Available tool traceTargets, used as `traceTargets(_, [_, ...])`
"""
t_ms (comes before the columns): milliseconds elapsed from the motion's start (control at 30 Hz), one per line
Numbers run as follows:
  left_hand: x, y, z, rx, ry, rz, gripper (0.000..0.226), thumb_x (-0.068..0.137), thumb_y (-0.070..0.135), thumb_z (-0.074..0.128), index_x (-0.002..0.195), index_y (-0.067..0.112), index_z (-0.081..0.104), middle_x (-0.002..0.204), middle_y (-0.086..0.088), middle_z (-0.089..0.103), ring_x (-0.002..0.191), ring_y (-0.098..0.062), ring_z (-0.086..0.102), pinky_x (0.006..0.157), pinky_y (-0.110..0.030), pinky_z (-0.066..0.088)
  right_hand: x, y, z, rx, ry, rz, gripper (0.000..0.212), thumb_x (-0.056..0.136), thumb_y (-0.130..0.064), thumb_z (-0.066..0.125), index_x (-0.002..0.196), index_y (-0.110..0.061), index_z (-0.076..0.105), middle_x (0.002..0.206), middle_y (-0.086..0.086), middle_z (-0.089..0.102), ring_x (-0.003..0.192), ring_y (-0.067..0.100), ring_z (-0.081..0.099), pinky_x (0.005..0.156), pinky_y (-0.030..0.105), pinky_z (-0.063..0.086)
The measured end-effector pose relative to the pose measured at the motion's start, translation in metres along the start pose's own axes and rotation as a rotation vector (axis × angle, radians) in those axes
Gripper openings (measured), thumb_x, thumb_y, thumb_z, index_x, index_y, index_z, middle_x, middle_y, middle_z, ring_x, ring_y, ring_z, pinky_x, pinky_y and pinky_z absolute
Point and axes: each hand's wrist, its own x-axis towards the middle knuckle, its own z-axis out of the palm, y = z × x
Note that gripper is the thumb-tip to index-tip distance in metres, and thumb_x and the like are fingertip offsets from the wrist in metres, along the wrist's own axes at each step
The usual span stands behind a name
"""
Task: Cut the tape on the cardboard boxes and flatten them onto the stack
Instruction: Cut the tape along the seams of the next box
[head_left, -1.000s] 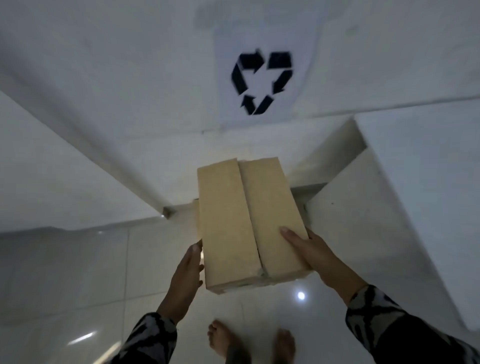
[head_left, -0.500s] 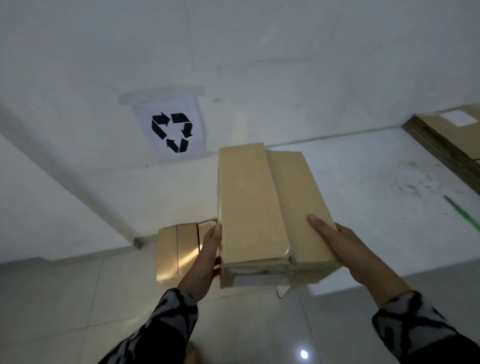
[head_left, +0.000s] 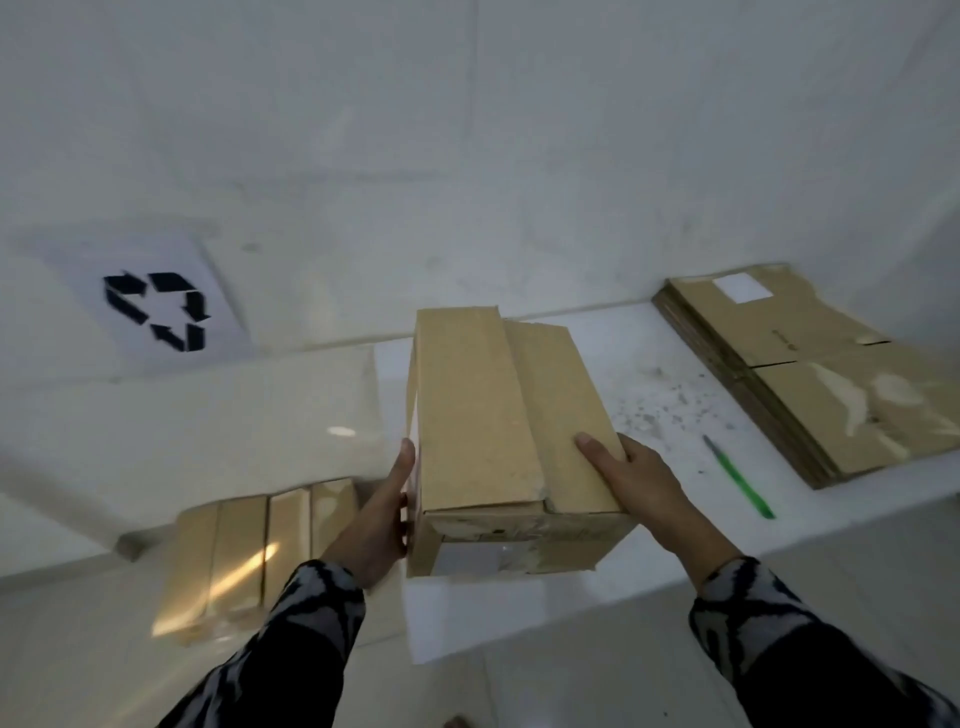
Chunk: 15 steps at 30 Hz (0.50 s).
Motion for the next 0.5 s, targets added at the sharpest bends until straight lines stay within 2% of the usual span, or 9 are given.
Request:
traceTargets(67, [0.024, 0.009, 0.023, 0.016, -0.012, -0.023, 0.083, 0.065, 0.093, 0.052, 0.131, 0.042, 0.058, 0.121, -0.007, 0.064, 0.102, -0.029, 0.055, 0.094, -0.043, 0.045, 0.021, 0.012, -0.027, -0.006, 0.014, 0.005, 0.058, 0.084, -0.070, 0.056, 0.126, -0.030, 0.061, 0.110, -0.008, 0.067, 0.094, 0.012, 0.065, 0.077, 0.031, 0.053])
traceTargets(100, [0.034, 0.013, 0.034, 0.010, 0.003, -0.038, 0.086, 0.063, 0.091, 0.057, 0.134, 0.044, 0.054, 0.138, -0.007, 0.056, 0.118, -0.033, 0.052, 0.105, -0.051, 0.041, 0.032, 0.017, -0.039, -0.014, 0.026, 0.003, 0.059, 0.084, -0.070, 0.056, 0.127, -0.029, 0.061, 0.112, -0.007, 0.067, 0.095, 0.013, 0.065, 0.080, 0.033, 0.054])
traceTargets(167, [0.048, 0.023, 0.058, 0.014, 0.039, -0.044, 0.095, 0.061, 0.088, 0.062, 0.141, 0.042, 0.045, 0.155, -0.007, 0.034, 0.142, -0.039, 0.032, 0.112, -0.057, 0.029, 0.053, 0.028, -0.058, -0.051, 0.019, -0.012, 0.061, 0.086, -0.069, 0.053, 0.130, -0.028, 0.059, 0.115, -0.006, 0.066, 0.097, 0.014, 0.064, 0.080, 0.033, 0.052])
traceTargets(200, [0.055, 0.028, 0.070, 0.026, 0.064, -0.028, 0.098, 0.061, 0.089, 0.061, 0.143, 0.039, 0.042, 0.157, -0.006, 0.028, 0.144, -0.039, 0.024, 0.113, -0.058, 0.025, 0.064, 0.033, -0.064, -0.074, 0.011, -0.022, 0.061, 0.088, -0.069, 0.051, 0.131, -0.027, 0.058, 0.117, -0.005, 0.065, 0.098, 0.015, 0.063, 0.078, 0.031, 0.050])
traceTargets(267, [0.070, 0.033, 0.087, 0.041, 0.144, 0.015, 0.108, 0.058, 0.091, 0.060, 0.148, 0.038, 0.033, 0.161, -0.002, 0.024, 0.146, -0.036, 0.021, 0.117, -0.058, 0.020, 0.086, 0.042, -0.072, -0.130, 0.001, -0.041, 0.061, 0.091, -0.068, 0.046, 0.134, -0.025, 0.054, 0.121, -0.003, 0.063, 0.101, 0.017, 0.061, 0.077, 0.030, 0.046])
traceTargets(367, [0.086, 0.038, 0.111, 0.027, 0.256, 0.070, 0.125, 0.054, 0.092, 0.061, 0.156, 0.036, 0.013, 0.162, 0.012, 0.018, 0.148, -0.022, 0.023, 0.119, -0.047, 0.023, 0.119, 0.052, -0.079, -0.144, -0.063, -0.078, 0.057, 0.095, -0.065, 0.040, 0.131, -0.024, 0.054, 0.120, -0.002, 0.063, 0.100, 0.018, 0.060, 0.081, 0.032, 0.046])
traceTargets(500, [0.092, 0.045, 0.146, 0.067, 0.484, 0.124, 0.114, 0.065, 0.084, 0.061, 0.155, 0.032, 0.015, 0.159, 0.010, 0.024, 0.137, -0.019, 0.034, 0.110, -0.039, 0.031, 0.151, 0.054, -0.089, -0.131, -0.215, -0.114, 0.056, 0.098, -0.062, 0.036, 0.135, -0.024, 0.054, 0.125, -0.001, 0.063, 0.103, 0.019, 0.059, 0.085, 0.031, 0.044])
